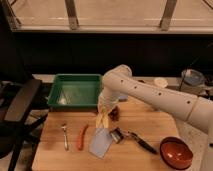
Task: Place banana in tray
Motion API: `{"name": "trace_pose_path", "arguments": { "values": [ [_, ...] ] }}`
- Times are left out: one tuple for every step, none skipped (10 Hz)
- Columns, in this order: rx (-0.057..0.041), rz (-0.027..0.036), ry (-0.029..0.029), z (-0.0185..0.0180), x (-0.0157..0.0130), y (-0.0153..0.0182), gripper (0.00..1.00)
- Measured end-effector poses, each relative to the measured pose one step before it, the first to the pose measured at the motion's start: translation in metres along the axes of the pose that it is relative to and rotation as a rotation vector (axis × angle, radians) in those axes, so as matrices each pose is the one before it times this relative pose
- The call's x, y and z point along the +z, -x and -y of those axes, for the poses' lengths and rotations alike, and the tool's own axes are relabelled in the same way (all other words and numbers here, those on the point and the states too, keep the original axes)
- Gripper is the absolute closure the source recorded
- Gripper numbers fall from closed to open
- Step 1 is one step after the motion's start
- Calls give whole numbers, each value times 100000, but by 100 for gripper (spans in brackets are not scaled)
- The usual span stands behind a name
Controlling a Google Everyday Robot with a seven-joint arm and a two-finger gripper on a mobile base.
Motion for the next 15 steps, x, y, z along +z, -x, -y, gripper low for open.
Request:
{"name": "trace_pose_path", "arguments": {
  "values": [
    [-167, 83, 10, 81, 26, 55, 100],
    [-232, 73, 61, 88, 50, 59, 100],
    [161, -91, -5, -83, 2, -19, 100],
    [-161, -930, -856, 146, -173, -124, 100],
    [-1473, -853, -732, 621, -352, -292, 100],
    [-2362, -604, -1047, 1496, -343, -455, 100],
    [-2537, -319, -1079, 1949, -132, -896, 100],
    [-2010, -281, -1349, 1837, -153, -1289, 100],
    [-1442, -102, -1348, 1388, -37, -1273, 100],
    [-1147, 559, -2649, 1546, 5, -1576, 100],
    [-169, 268, -1670, 801, -6, -1132, 100],
    [-358, -28, -1770, 1135, 83, -1490, 100],
    [-517, 56, -1759, 1348, 244, -1272, 100],
    [-460, 615, -1610, 1237, 586, -1266, 100],
    [-406, 649, -1321, 927, 809, -930, 100]
  ]
}}
